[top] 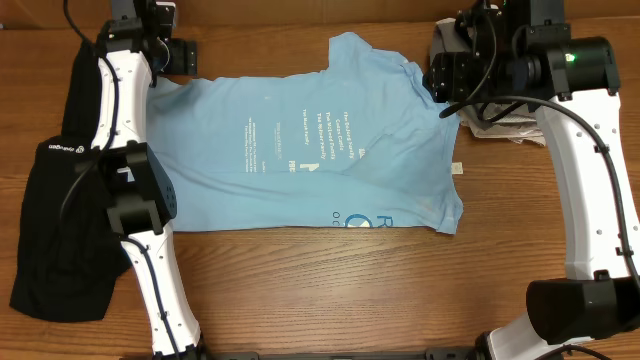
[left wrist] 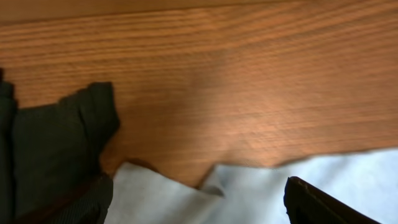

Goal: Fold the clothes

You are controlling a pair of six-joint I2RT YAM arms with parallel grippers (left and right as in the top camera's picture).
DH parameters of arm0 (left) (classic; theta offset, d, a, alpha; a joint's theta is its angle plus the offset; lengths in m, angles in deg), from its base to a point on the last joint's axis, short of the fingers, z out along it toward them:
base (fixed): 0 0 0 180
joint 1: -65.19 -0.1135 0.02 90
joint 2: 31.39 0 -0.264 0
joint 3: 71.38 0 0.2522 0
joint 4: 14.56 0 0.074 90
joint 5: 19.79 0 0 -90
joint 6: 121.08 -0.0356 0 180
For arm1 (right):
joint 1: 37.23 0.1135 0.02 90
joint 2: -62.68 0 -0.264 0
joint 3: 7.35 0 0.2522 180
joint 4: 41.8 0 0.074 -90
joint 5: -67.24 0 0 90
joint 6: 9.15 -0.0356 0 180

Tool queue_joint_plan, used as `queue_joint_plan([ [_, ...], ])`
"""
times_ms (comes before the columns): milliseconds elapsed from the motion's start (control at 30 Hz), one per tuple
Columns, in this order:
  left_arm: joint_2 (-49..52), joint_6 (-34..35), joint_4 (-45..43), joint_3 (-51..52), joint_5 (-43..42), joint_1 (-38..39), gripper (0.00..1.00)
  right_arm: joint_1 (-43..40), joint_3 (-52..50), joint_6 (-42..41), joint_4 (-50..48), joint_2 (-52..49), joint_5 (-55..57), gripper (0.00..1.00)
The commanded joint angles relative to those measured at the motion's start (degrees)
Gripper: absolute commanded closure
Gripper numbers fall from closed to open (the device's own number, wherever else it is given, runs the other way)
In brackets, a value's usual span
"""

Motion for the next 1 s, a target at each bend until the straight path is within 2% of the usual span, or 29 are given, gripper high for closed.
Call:
queue_joint_plan([
  [0, 2.75, -0.94, -1.97, -1.07, 2.84, -0.11, 0.11, 0.28, -0.09, 0.39, -0.44, 0.50, 0.07, 0.28],
  [600, 5.99, 3.87, -6.27, -0.96, 6.69, -0.28, 0.29, 1.09, -0.46, 0.37, -1.03, -1.53, 0.04, 0.28],
  [967, 6.01, 4.70, -8.24, 1.57, 7.82, -0.83, 0.29, 1.09, -0.46, 0.42, -0.63, -1.53, 0.07, 0.28],
])
